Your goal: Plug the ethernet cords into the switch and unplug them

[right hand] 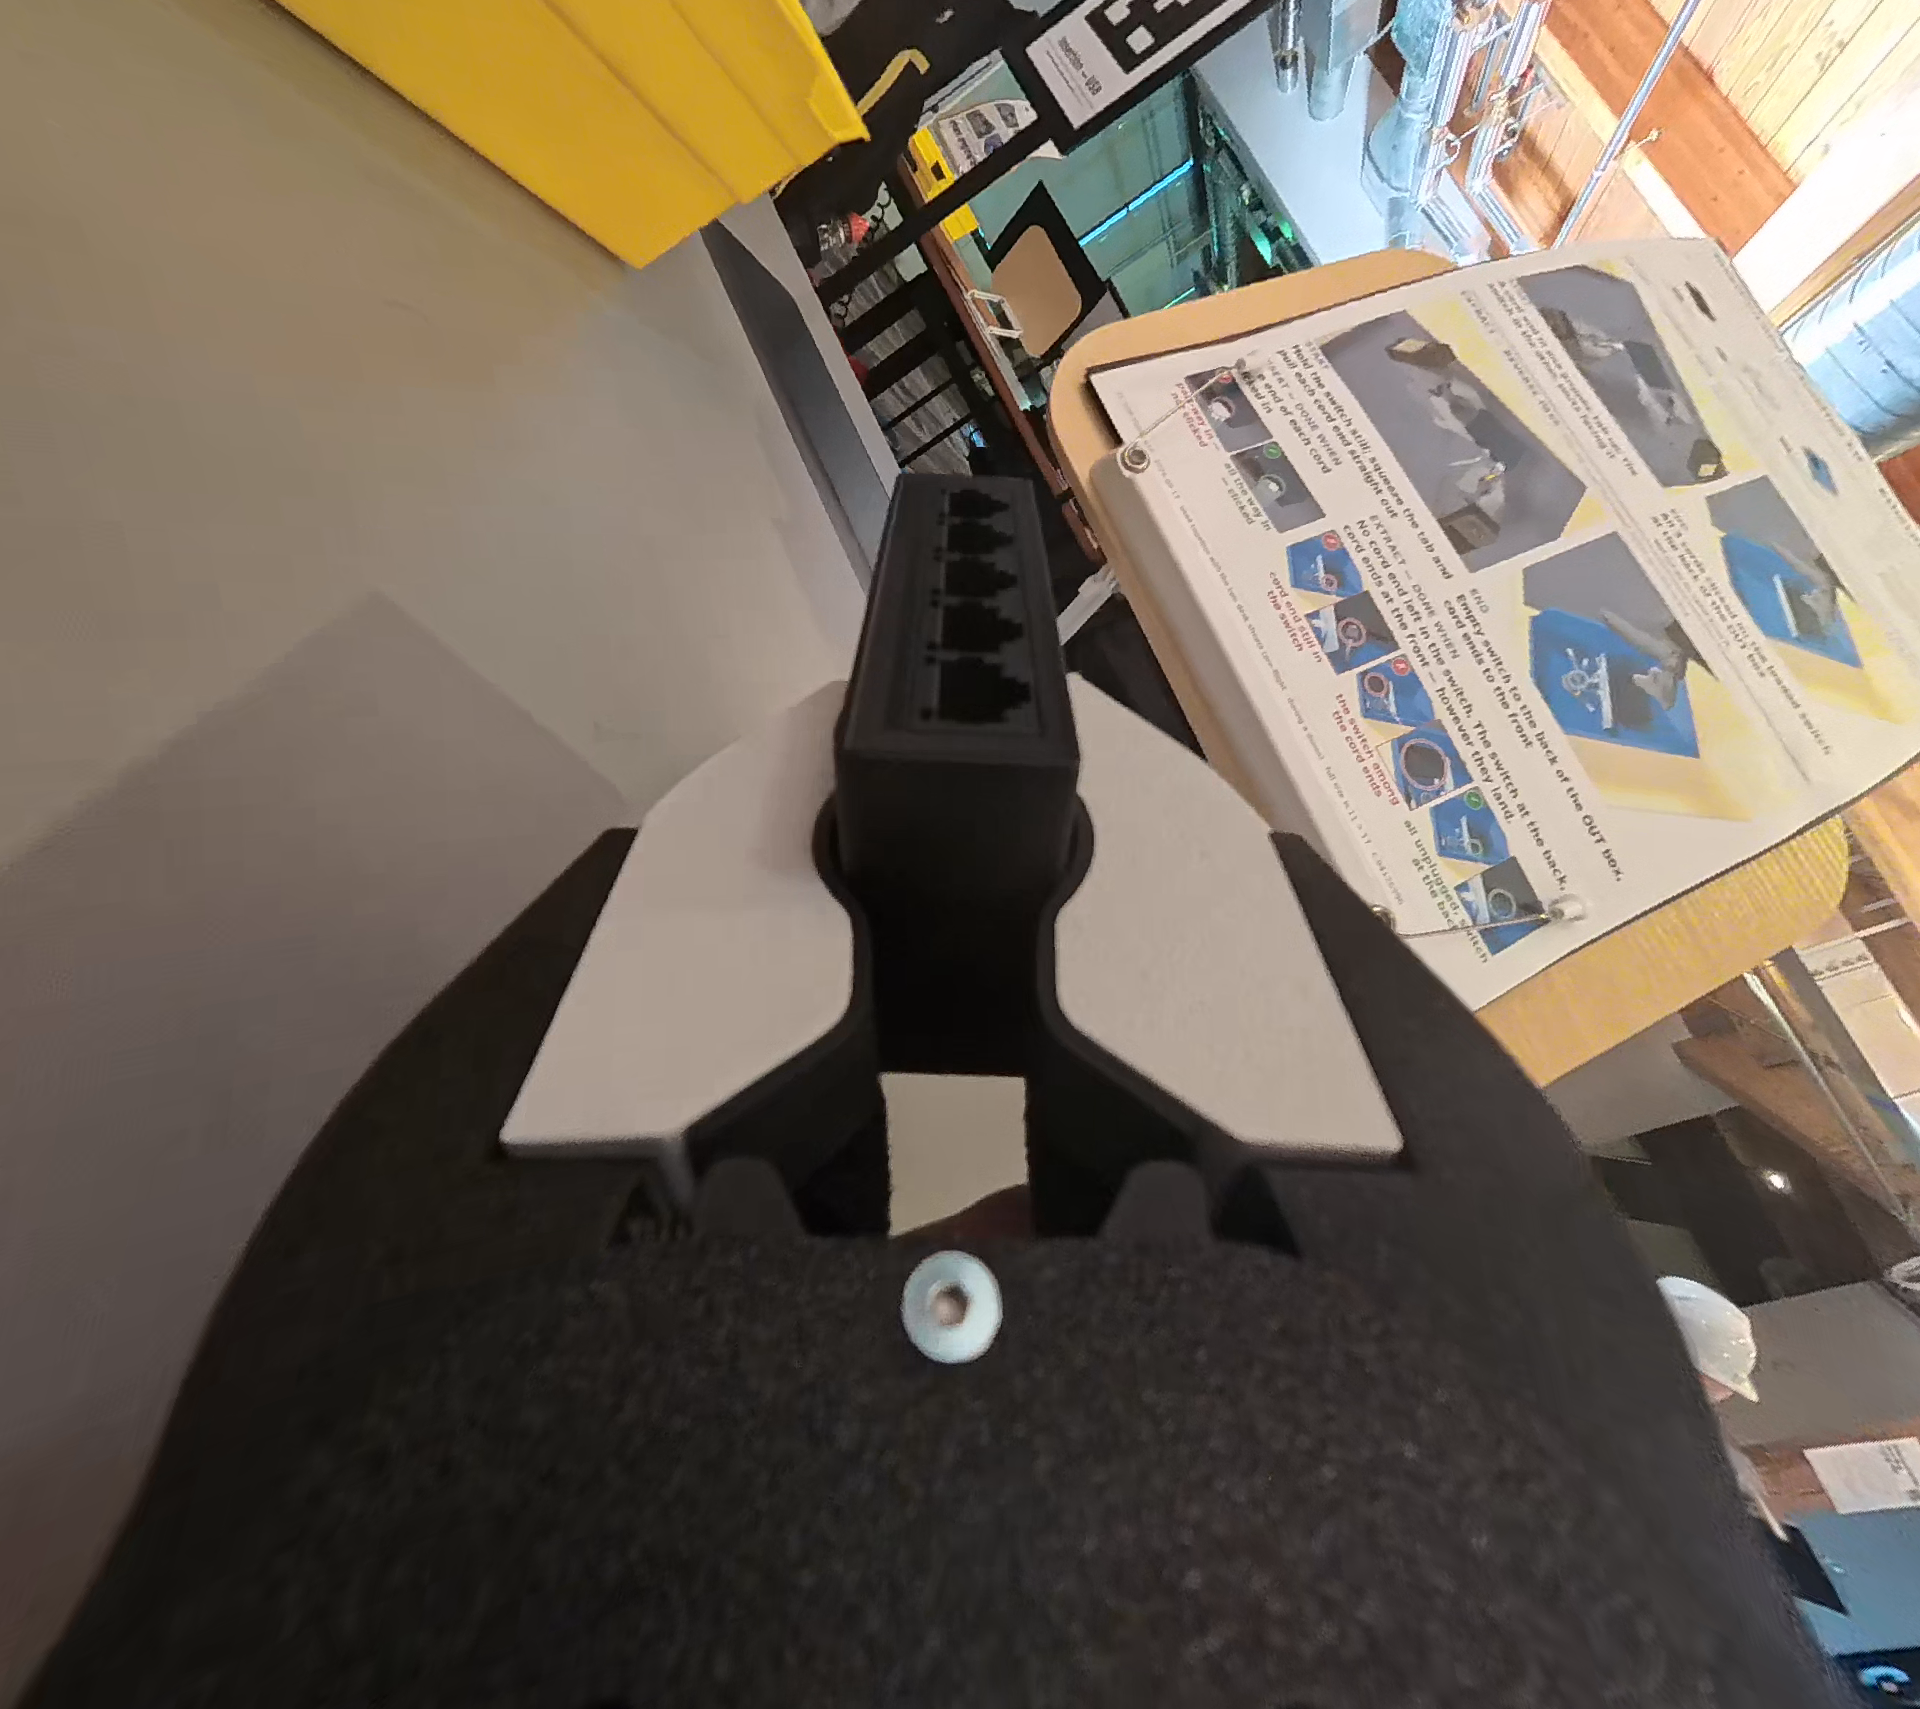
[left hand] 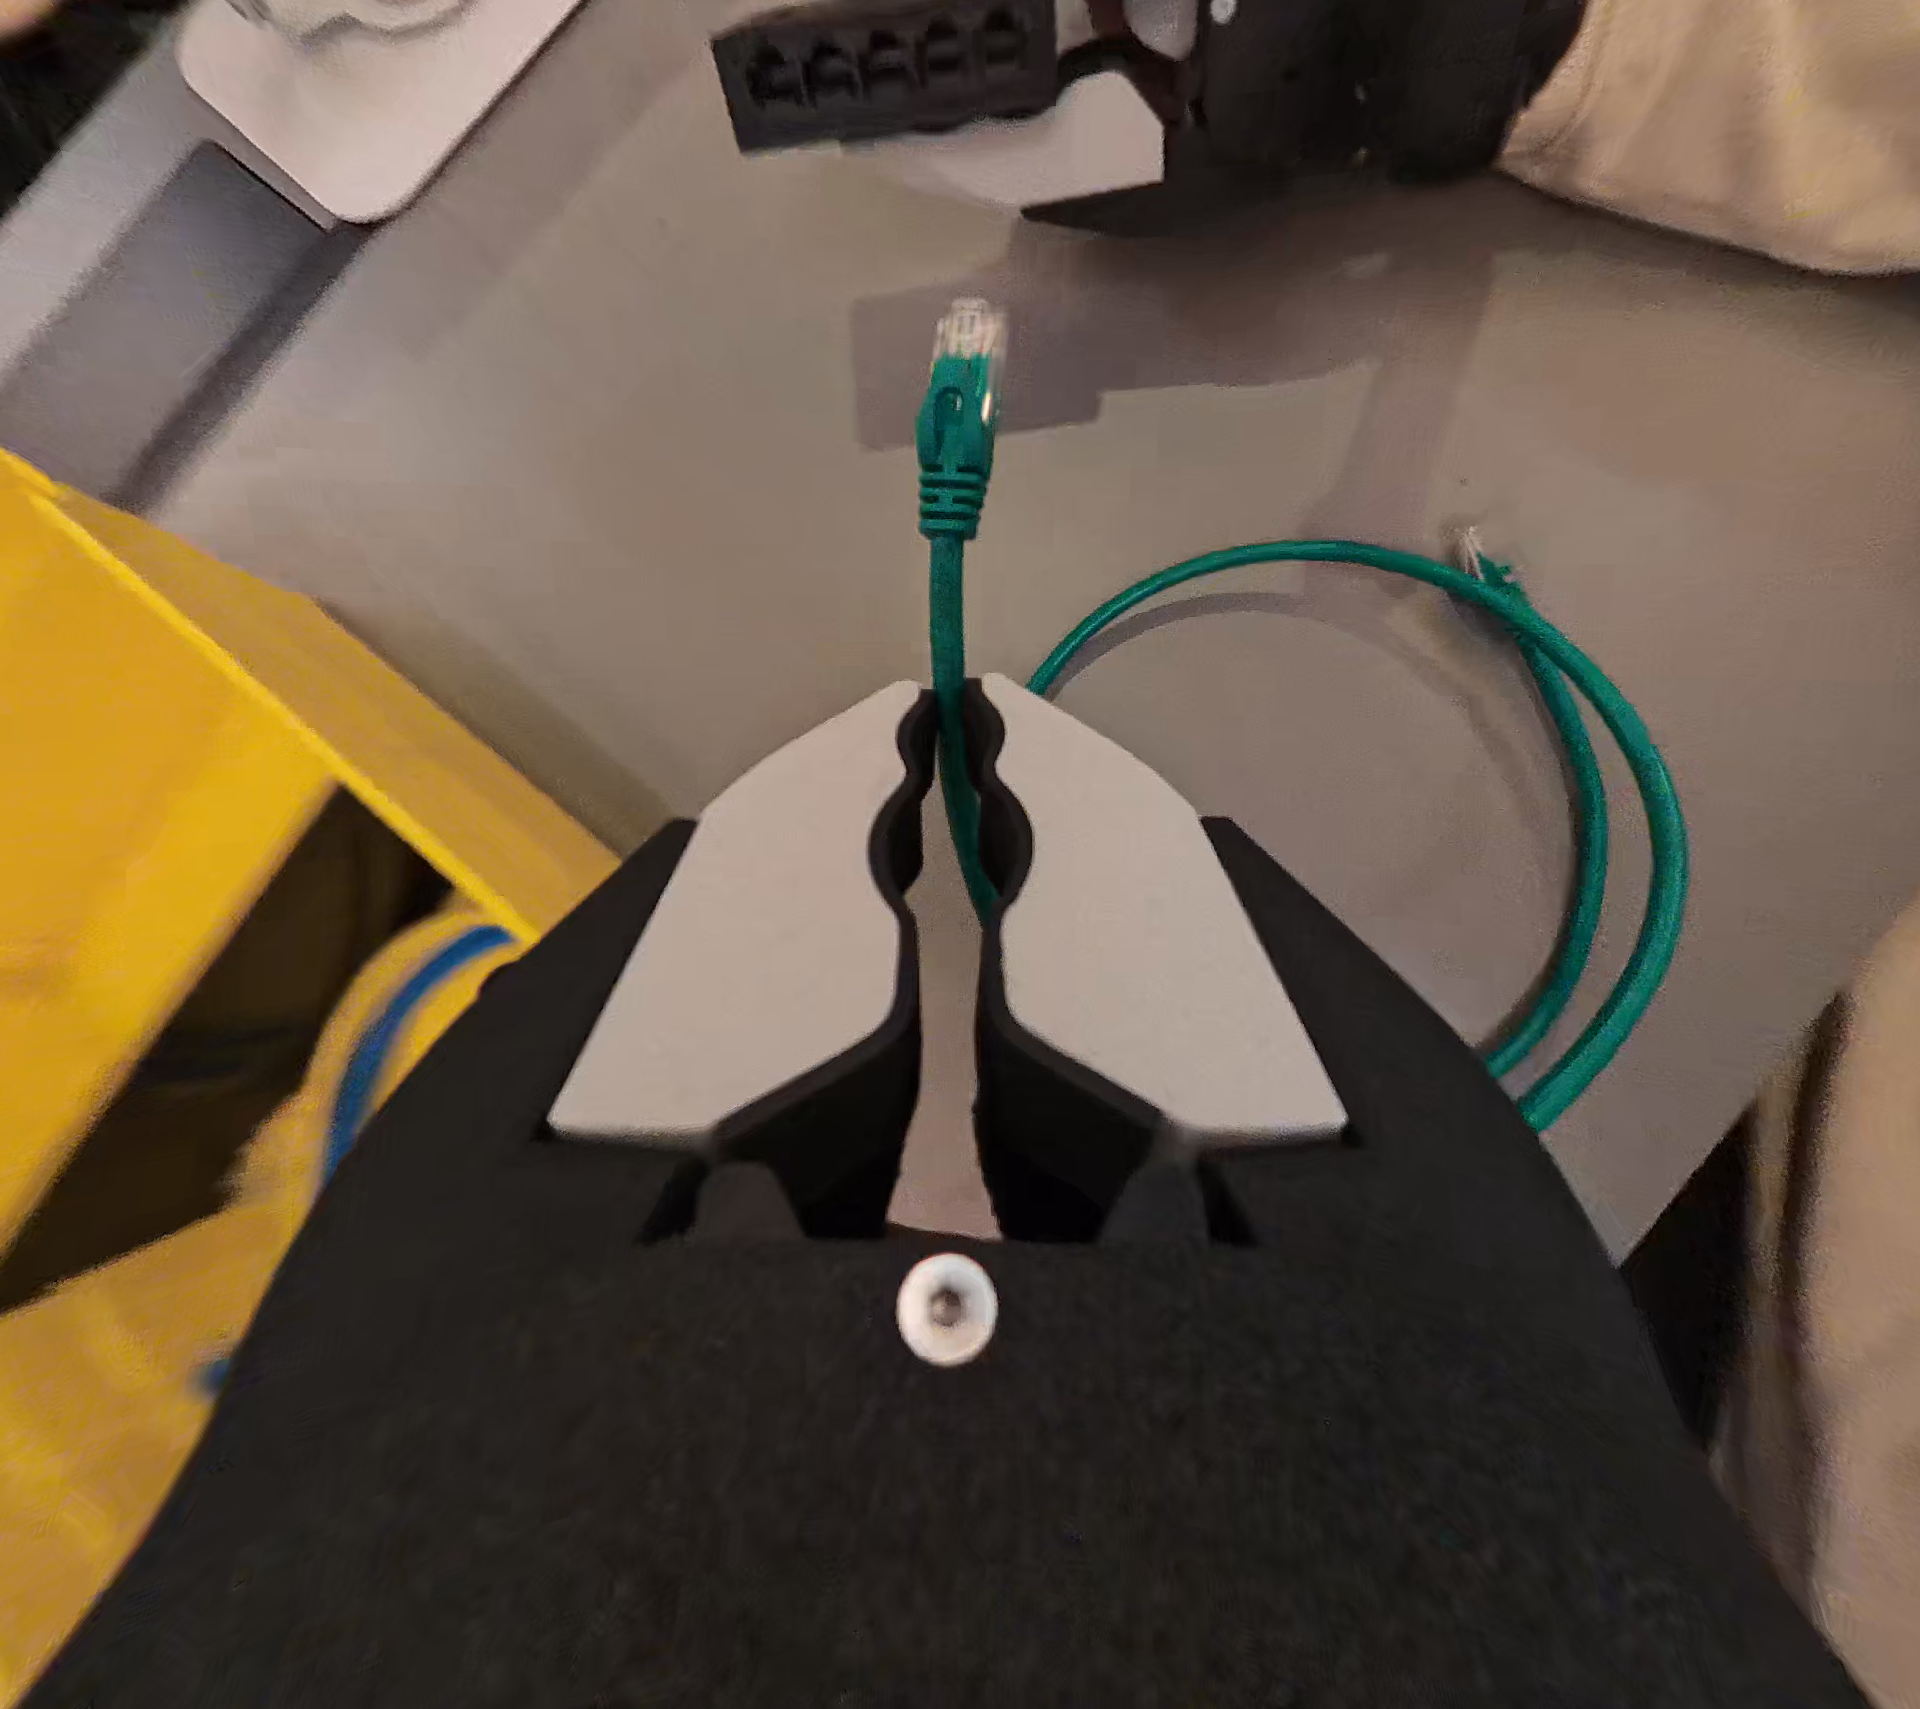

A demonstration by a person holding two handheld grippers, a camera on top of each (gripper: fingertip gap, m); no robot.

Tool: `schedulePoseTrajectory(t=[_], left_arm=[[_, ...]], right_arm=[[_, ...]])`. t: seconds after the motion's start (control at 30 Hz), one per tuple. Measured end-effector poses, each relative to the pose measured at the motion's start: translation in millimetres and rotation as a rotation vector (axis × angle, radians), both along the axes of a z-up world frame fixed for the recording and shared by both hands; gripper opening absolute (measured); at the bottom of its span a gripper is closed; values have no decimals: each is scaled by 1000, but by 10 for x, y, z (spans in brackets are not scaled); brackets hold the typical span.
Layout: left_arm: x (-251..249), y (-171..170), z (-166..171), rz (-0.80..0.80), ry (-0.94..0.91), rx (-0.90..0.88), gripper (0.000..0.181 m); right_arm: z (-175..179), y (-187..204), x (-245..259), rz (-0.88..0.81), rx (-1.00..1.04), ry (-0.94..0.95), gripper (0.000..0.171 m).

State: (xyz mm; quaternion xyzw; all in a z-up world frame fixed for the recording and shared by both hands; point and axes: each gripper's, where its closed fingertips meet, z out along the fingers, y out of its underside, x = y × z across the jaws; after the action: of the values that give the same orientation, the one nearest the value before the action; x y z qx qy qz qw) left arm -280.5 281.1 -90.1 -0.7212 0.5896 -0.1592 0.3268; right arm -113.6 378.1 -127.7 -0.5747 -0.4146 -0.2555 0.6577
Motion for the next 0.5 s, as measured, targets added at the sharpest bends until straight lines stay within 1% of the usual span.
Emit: schedulePoseTrajectory(t=[0.07,0.13,0.2,0.27,0.37,0.5], left_arm=[[115,138,159,-45,99,47,4],[267,245,211,-98,170,71,4],[378,362,129,-116,255,77,4],[488,419,-13,-127,306,32,4],[621,503,-193,-112,344,-24,4],[715,541,-284,-99,353,-39,4]], right_arm=[[1,-2,-2,-1,7,-10,30],[4,-1,1,-8,15,-18,30],[4,5,12,-22,24,-32,30],[5,11,29,-44,33,-47,30],[-3,20,49,-78,51,-87,30],[-13,27,55,-100,61,-118,30]])
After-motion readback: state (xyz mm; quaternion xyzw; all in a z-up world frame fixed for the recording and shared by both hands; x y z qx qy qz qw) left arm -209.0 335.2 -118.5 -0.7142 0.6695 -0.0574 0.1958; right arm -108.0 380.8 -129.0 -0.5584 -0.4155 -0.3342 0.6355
